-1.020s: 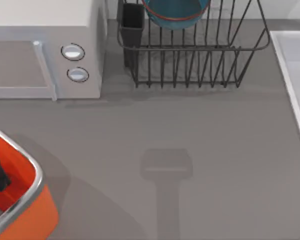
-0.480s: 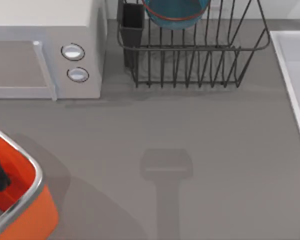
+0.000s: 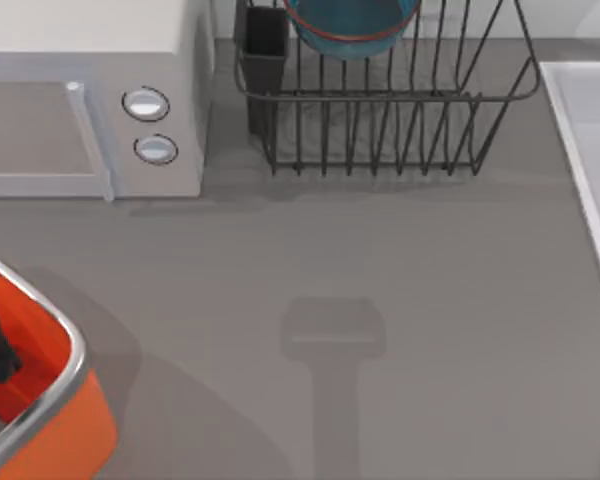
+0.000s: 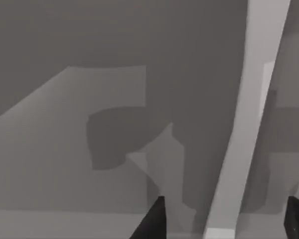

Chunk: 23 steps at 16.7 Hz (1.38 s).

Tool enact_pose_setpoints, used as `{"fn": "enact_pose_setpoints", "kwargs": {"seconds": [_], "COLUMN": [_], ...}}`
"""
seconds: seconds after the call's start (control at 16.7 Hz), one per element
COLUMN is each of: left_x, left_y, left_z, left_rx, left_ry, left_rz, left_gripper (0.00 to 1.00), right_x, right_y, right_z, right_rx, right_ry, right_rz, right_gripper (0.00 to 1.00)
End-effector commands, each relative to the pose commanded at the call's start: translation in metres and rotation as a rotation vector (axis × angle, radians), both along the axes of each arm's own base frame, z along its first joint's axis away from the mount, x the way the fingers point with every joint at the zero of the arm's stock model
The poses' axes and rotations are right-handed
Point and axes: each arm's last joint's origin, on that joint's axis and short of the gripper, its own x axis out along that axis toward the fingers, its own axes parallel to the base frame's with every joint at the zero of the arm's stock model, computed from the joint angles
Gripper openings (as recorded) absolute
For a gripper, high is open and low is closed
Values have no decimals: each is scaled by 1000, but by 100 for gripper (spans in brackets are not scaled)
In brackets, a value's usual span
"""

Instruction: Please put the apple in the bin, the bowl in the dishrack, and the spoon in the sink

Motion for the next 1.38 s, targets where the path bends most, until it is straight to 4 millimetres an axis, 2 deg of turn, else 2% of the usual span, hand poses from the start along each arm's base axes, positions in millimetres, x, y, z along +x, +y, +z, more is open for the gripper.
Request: {"fn": "enact_pose_setpoints", "kwargs": {"seconds": [0.18, 0.6, 1.02, 1.2, 1.38], "left_x": [0, 0, 0, 0, 0], "left_y": [0, 0, 0, 0, 0], "left_z": [0, 0, 0, 0, 0], "left_rx": [0, 0, 0, 0, 0], "left_ry": [0, 0, 0, 0, 0], "left_rz": [0, 0, 0, 0, 0], "left_gripper": [100, 100, 100, 100, 100], "right_x": [3, -1, 1, 22, 62], "right_y": [-3, 1, 0, -5, -13], "right_z": [21, 91, 96, 102, 111], "right_rx": [2, 5, 4, 14, 27], "right_ry": [4, 10, 8, 33, 67], "right_rz": [-4, 2, 2, 14, 31], "right_gripper": [0, 0, 0, 0, 0]}}
